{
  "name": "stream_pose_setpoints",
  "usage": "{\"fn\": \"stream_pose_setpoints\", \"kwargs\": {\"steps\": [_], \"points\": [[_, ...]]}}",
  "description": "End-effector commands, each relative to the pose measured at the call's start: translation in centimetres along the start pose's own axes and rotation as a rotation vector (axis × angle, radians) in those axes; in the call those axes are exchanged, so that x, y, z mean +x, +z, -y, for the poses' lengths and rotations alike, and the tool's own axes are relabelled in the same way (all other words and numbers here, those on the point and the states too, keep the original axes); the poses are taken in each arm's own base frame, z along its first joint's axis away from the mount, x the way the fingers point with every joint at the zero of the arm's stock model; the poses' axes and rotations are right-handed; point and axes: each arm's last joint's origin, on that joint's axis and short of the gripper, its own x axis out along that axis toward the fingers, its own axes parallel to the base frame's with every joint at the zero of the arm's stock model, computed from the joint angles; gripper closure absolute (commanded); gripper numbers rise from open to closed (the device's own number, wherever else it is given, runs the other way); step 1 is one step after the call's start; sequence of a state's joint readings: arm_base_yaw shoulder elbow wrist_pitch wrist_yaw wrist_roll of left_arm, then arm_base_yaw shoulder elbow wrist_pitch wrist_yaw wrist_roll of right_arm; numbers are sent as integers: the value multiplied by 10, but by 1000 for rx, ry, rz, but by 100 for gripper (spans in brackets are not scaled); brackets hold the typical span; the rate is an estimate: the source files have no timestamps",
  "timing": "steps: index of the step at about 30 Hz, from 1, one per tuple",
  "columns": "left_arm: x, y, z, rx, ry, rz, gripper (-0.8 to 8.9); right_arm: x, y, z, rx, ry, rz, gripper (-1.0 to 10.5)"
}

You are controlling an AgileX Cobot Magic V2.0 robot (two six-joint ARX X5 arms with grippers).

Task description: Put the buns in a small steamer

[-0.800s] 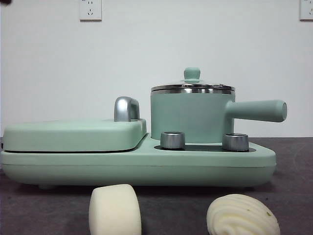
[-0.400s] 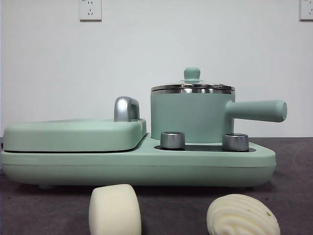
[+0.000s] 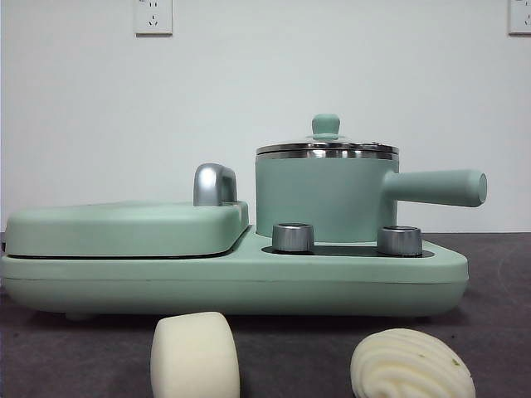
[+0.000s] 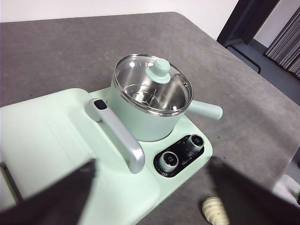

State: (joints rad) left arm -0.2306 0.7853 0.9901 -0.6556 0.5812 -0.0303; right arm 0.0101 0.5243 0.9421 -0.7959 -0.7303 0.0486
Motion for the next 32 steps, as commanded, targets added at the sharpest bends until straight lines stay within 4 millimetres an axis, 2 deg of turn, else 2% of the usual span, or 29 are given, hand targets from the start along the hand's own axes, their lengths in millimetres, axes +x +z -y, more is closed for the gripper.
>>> {"fn": "stream_pose_setpoints", "kwargs": {"steps": [1, 11, 17, 25, 32], "points": [[-2, 6, 2, 28, -10, 18, 286, -2, 4, -2, -22, 0, 15, 419], [1, 7, 0, -48, -5, 21, 287, -2, 4, -2, -12, 4, 15, 420], [15, 14, -8, -109, -4, -24, 292, -2, 4, -2, 13, 4, 15, 420], [49, 42, -22, -170, -22, -133, 296, -2, 4, -2, 17, 4, 14, 420], [92, 74, -27, -170, -59, -291, 295, -2, 4, -2, 16, 4, 15, 420]]}}
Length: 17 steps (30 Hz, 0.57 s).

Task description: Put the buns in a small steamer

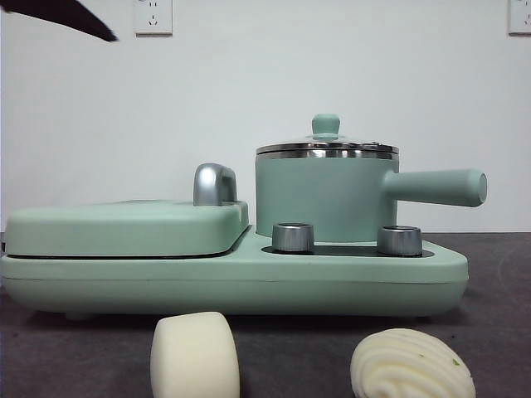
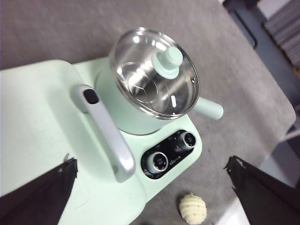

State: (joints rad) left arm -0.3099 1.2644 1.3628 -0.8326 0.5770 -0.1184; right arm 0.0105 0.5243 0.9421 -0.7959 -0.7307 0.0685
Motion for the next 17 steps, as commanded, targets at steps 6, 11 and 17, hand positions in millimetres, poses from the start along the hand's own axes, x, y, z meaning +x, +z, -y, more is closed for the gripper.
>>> {"fn": "stream_pose_setpoints", "kwargs": {"steps": [6, 11, 17], "points": [[47, 43, 8, 79, 3, -165, 301, -2, 4, -2, -4, 3, 15, 420], [82, 61, 20, 155, 60, -287, 317, -2, 4, -2, -5, 1, 16, 420], [116, 84, 41, 260, 135, -330, 317, -2, 4, -2, -4, 0, 15, 420]]}}
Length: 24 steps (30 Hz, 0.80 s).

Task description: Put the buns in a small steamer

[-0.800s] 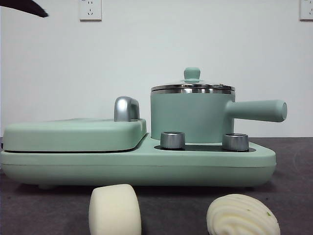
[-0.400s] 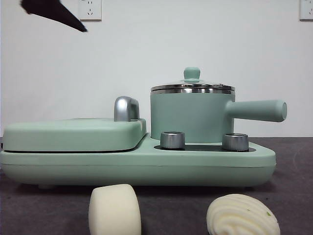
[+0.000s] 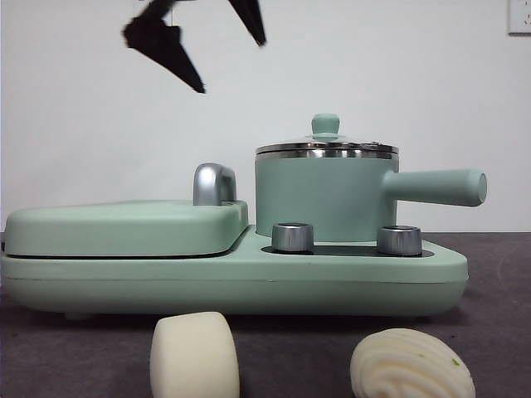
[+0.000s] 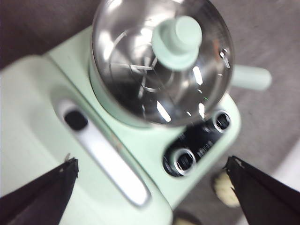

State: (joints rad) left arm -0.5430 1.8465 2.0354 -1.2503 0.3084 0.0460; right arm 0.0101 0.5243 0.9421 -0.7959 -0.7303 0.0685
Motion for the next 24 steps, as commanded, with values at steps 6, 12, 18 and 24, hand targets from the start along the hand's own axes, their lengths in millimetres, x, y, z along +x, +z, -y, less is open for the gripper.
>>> {"fn": "stream_pose_setpoints", "kwargs": {"steps": [6, 12, 18, 24], "points": [[21, 41, 28, 140, -9, 110, 317, -2, 4, -2, -4, 1, 15, 420], [51, 46, 39, 182, -32, 82, 317, -2, 4, -2, -4, 1, 15, 420], [112, 52, 35, 220, 23, 40, 733, -2, 4, -2, -4, 3, 15, 420], [89, 58, 41, 214, 24, 62, 733, -2, 4, -2, 19, 5, 14, 421]]}}
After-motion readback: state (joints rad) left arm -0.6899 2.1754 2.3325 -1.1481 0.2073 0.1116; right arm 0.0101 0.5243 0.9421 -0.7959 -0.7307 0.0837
